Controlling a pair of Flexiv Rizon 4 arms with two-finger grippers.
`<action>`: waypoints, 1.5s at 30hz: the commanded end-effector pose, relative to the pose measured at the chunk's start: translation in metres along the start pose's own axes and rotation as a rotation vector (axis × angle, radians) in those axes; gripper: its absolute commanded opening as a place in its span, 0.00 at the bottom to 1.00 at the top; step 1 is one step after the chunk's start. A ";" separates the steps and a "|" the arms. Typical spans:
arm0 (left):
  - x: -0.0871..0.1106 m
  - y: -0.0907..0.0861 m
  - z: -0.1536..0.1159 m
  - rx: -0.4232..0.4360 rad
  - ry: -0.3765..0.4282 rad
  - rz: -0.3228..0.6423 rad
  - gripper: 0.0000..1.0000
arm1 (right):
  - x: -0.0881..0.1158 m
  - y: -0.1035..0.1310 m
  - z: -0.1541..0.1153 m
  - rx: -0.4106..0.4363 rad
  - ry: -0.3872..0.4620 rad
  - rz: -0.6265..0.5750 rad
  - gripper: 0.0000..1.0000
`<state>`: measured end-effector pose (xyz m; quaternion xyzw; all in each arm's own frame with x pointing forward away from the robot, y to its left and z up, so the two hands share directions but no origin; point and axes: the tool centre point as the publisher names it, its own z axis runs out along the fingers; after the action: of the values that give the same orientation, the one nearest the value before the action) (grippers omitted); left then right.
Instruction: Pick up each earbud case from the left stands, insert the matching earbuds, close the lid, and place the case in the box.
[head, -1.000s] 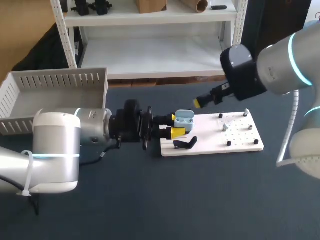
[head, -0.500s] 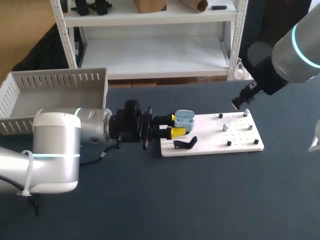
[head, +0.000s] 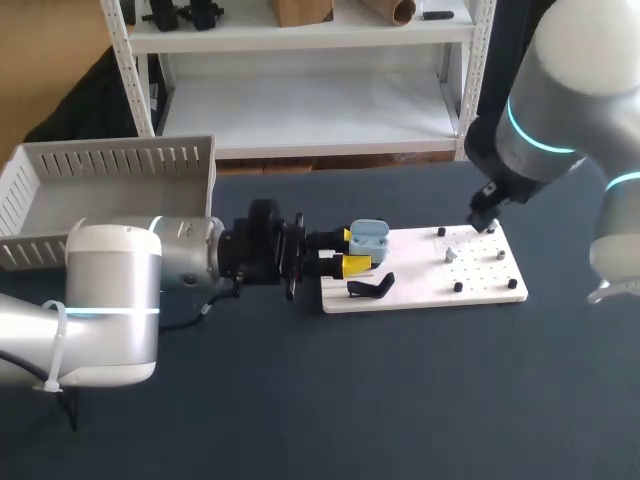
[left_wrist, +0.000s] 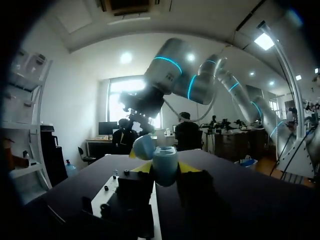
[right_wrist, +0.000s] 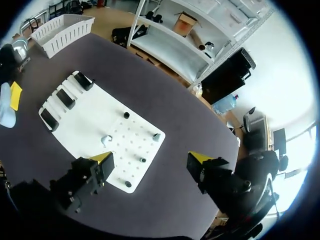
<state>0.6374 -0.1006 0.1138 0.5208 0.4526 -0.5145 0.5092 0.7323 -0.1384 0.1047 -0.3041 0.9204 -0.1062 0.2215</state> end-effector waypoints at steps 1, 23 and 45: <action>0.001 0.001 0.000 0.000 -0.002 0.001 0.00 | -0.005 -0.005 0.027 -0.005 0.012 -0.010 0.87; 0.001 0.001 0.000 0.000 -0.002 0.001 0.00 | -0.014 -0.010 0.063 -0.068 0.128 0.059 0.73; 0.001 0.001 0.000 0.000 -0.002 0.001 0.00 | -0.003 -0.010 0.080 -0.083 0.158 0.086 0.46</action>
<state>0.6374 -0.1006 0.1137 0.5208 0.4527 -0.5145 0.5091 0.7732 -0.1488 0.0423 -0.2651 0.9505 -0.0819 0.1402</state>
